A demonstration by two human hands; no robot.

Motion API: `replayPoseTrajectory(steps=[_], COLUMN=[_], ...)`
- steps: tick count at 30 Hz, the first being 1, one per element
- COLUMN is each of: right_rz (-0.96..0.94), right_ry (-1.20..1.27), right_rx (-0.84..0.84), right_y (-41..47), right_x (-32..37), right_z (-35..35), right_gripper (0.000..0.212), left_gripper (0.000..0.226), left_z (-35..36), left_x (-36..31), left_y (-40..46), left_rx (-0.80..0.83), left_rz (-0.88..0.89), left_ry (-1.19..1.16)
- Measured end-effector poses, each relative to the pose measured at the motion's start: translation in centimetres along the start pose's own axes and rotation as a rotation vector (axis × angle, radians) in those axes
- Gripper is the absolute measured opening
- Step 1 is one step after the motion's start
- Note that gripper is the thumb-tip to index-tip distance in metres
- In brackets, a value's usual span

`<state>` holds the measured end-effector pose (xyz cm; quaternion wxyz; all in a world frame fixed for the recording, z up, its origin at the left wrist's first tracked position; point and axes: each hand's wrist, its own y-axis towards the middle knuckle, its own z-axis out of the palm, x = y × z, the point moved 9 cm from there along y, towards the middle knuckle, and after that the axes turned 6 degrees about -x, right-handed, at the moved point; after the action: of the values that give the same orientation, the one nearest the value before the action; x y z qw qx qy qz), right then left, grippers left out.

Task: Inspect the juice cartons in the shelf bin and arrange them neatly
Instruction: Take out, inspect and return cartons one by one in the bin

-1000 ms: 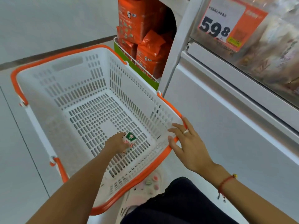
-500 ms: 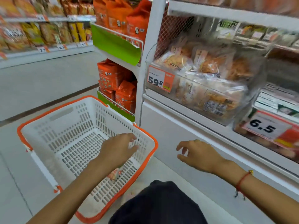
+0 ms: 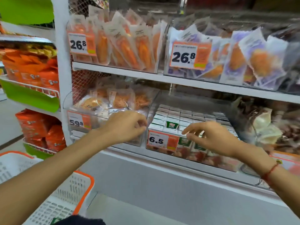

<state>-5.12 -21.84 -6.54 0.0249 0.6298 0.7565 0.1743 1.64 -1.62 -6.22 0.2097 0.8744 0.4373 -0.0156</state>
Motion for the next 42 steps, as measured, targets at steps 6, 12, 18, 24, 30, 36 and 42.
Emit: replayPoseTrajectory(steps=[6,12,18,24,30,36,42], right_rz=[0.172,0.274,0.263,0.278,0.285,0.277,0.281], right_ry=[-0.044,-0.06,-0.104,-0.117,-0.13,-0.128,-0.119], right_rx=[-0.134,-0.04,-0.023,-0.018,-0.026,-0.016,-0.006], right_y=[0.6,0.9,0.9,0.8,0.9,0.9,0.9], right_x=[-6.8,-9.8,-9.9,-9.9,-9.9,-9.8,-9.9], right_z=[1.4,5.2,5.8,6.1,6.0,6.0,6.0], right_gripper=[0.028,0.048,0.068,0.074,0.072,0.072,0.069], left_gripper=[0.023,0.037,0.054,0.058,0.054,0.048,0.045], left_z=[3.2,10.1,12.1,12.8,12.9,11.7,8.3], left_x=[-4.9,-5.9,-6.3,-6.4,-5.9,-5.8,-5.3], left_y=[8.7,13.3,15.0,15.4,15.8,16.7,16.1], left_rx=[-0.028,0.217,0.282,0.246,0.282,0.268,0.228], left_rz=[0.073,0.111,0.157,0.203,0.22,0.239,0.168], left_ry=[-0.01,0.131,0.233,0.257,0.244,0.275,0.06])
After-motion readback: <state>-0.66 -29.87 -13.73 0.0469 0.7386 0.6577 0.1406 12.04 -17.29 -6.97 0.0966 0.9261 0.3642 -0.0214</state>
